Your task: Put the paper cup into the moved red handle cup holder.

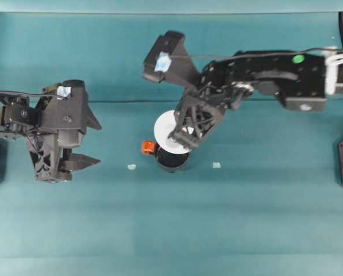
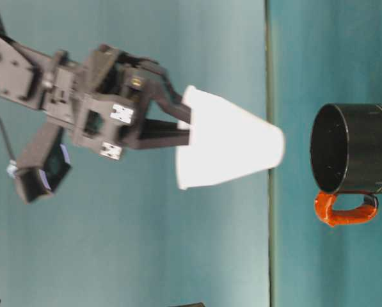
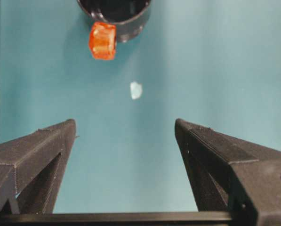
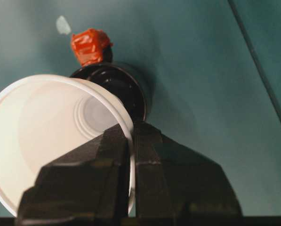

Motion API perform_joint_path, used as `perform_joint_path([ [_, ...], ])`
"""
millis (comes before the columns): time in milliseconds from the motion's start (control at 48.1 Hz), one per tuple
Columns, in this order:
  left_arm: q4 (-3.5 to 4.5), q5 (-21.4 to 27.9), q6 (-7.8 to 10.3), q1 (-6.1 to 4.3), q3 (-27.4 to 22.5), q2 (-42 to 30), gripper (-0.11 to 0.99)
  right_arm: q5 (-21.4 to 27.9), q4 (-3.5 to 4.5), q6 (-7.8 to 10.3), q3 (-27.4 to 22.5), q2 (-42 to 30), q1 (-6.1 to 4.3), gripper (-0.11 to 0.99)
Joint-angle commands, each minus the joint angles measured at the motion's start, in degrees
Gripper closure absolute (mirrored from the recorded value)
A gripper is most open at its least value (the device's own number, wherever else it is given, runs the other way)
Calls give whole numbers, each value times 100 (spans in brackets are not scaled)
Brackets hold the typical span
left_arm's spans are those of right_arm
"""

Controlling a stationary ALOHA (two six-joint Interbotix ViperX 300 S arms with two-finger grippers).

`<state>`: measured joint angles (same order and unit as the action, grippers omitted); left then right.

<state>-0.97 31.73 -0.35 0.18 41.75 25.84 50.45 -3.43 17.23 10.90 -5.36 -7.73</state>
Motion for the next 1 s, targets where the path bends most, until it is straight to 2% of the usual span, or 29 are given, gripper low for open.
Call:
perform_joint_path([
  [0, -18, -44, 9, -9, -53, 26, -4, -149, 9, -70, -9, -70, 44, 98],
  [249, -18, -44, 9, -9, -62, 26, -4, -360, 9, -70, 97, -308, 167, 98],
  [520, -9, -35, 9, -9, -53, 26, -4, -580, 18, -70, 132, -492, 167, 98],
  [977, -18, -44, 9, -9, -53, 26, -4, -606, 18, -70, 132, -580, 176, 98],
])
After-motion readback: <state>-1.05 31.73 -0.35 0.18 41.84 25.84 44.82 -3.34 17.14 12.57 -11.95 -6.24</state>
